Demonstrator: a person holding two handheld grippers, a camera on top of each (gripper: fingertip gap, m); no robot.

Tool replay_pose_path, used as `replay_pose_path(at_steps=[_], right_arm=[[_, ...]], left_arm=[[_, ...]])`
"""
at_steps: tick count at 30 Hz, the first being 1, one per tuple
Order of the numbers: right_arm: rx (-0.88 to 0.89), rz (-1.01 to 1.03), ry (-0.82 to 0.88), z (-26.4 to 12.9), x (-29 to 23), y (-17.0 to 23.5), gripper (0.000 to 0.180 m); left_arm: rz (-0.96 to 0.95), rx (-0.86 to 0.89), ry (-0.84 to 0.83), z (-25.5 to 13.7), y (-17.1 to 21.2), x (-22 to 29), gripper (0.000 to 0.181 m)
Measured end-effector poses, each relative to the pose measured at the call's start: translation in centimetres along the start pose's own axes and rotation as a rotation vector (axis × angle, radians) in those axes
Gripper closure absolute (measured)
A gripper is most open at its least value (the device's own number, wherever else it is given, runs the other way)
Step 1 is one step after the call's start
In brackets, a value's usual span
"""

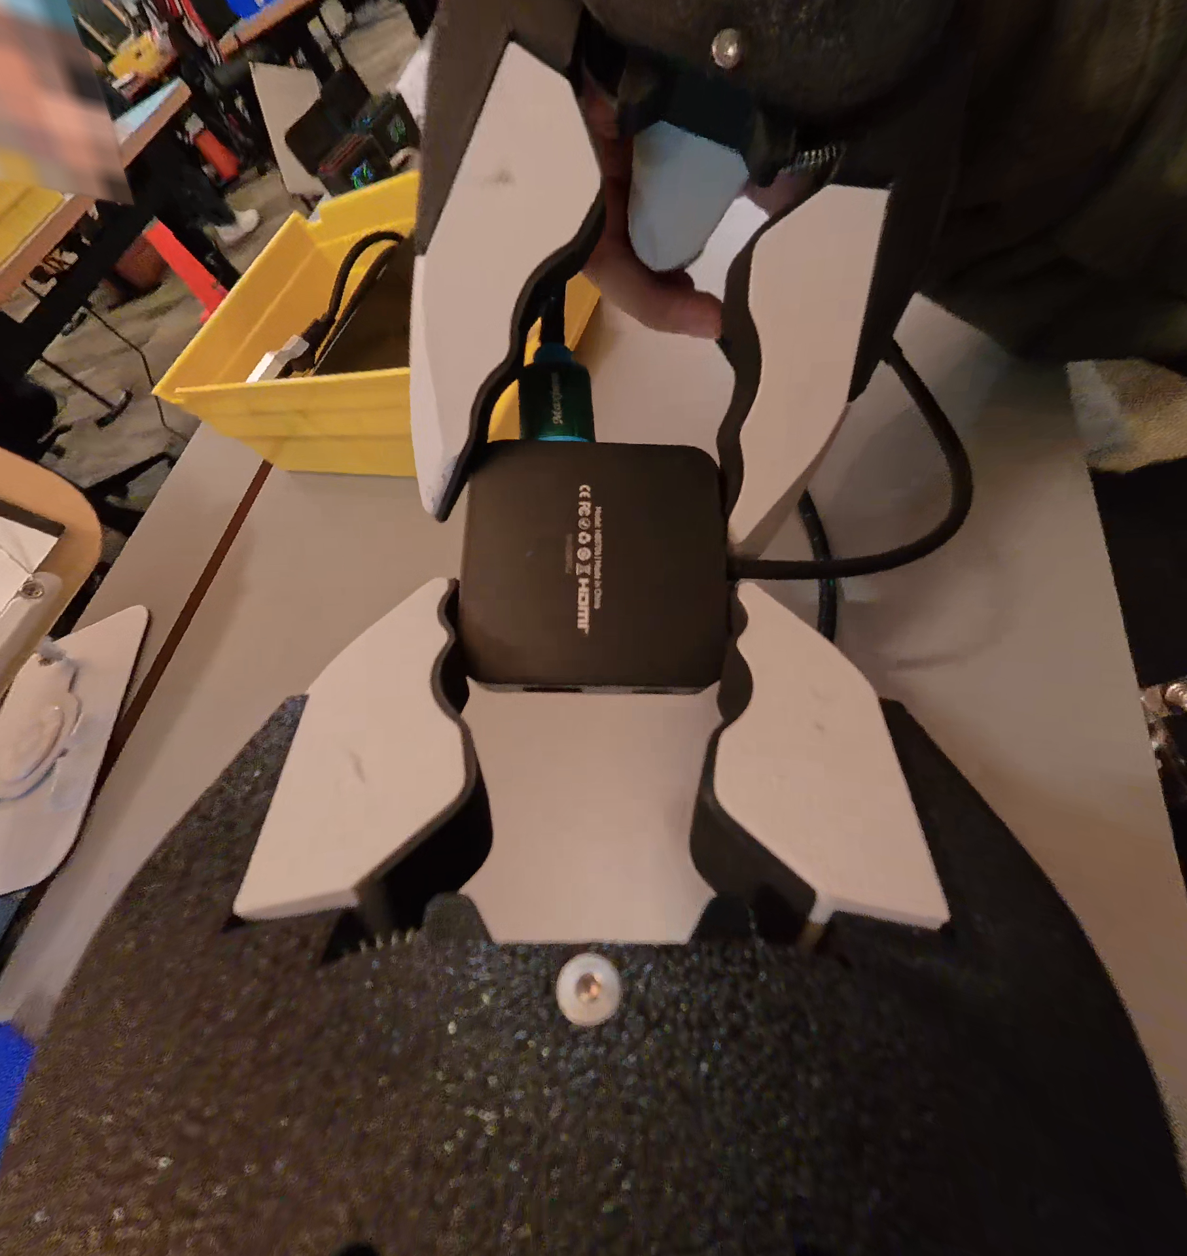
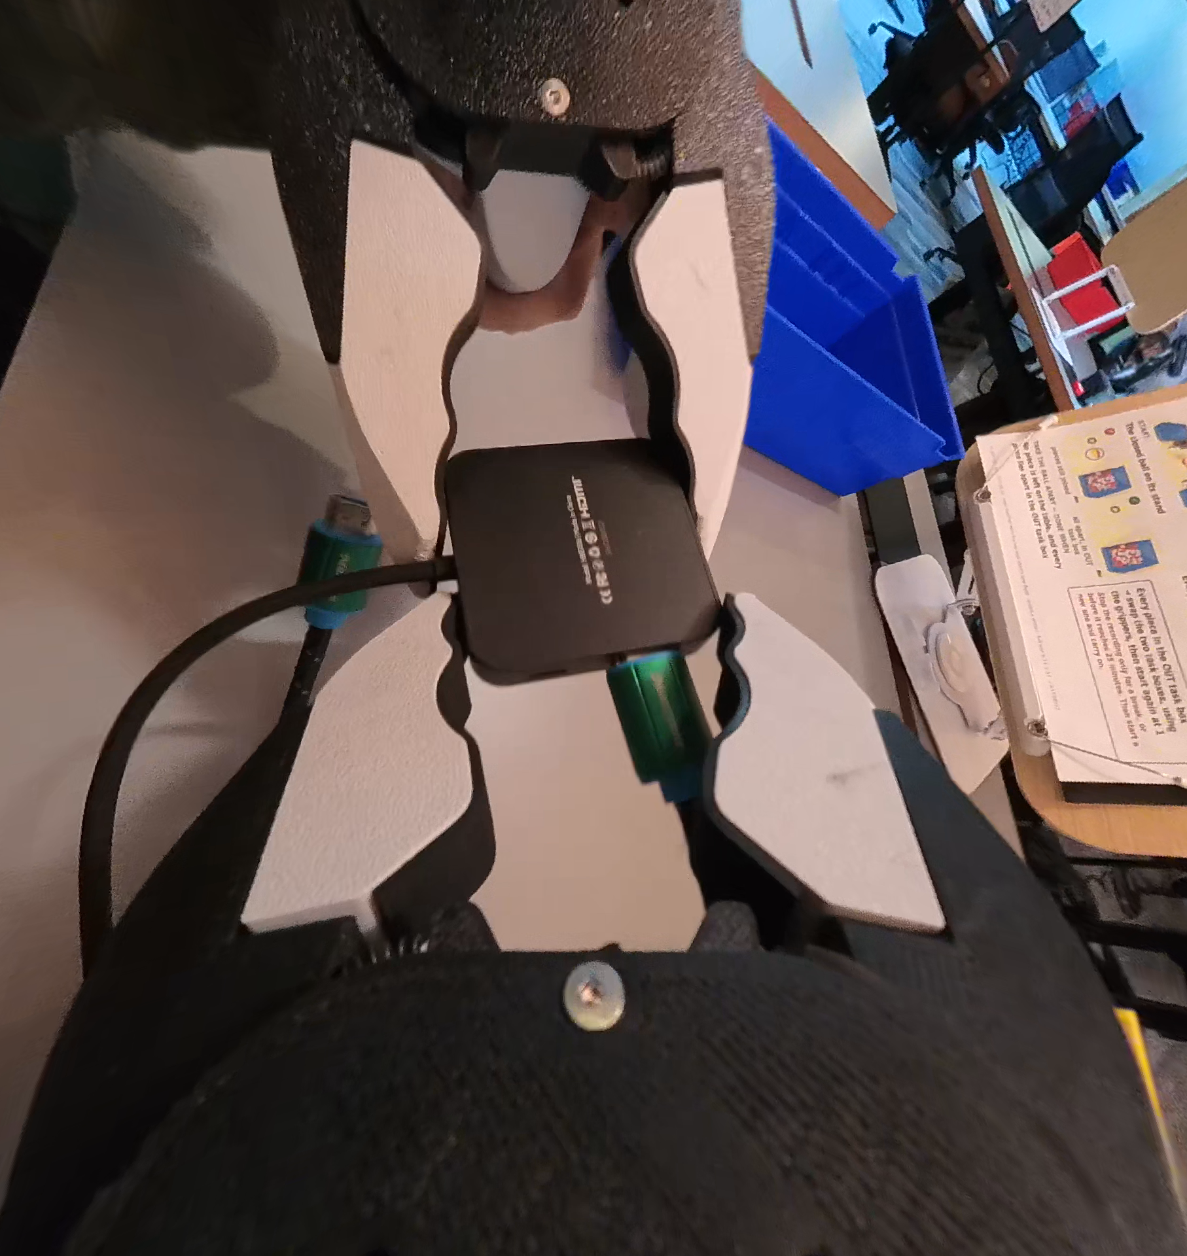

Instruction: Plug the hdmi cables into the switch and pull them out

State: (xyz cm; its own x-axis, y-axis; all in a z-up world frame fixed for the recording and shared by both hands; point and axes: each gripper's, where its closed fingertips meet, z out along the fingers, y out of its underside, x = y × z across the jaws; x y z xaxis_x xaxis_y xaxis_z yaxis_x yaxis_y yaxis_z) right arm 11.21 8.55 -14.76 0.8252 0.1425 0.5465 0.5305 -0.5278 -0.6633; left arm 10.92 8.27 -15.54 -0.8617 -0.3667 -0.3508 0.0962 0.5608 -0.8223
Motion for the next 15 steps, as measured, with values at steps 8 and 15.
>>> replay_pose_path(at_steps=[8,15], right_arm=[[0.418,0.27,0.075,-9.7,3.9,-3.5,0.112],[0.474,0.449,0.166,-12.8,6.6,-1.6,0.114]], left_arm=[[-0.172,0.205,0.066,-3.4,1.2,-1.8,0.109],[-0.19,0.265,0.196,-5.6,1.7,-0.6,0.109]])
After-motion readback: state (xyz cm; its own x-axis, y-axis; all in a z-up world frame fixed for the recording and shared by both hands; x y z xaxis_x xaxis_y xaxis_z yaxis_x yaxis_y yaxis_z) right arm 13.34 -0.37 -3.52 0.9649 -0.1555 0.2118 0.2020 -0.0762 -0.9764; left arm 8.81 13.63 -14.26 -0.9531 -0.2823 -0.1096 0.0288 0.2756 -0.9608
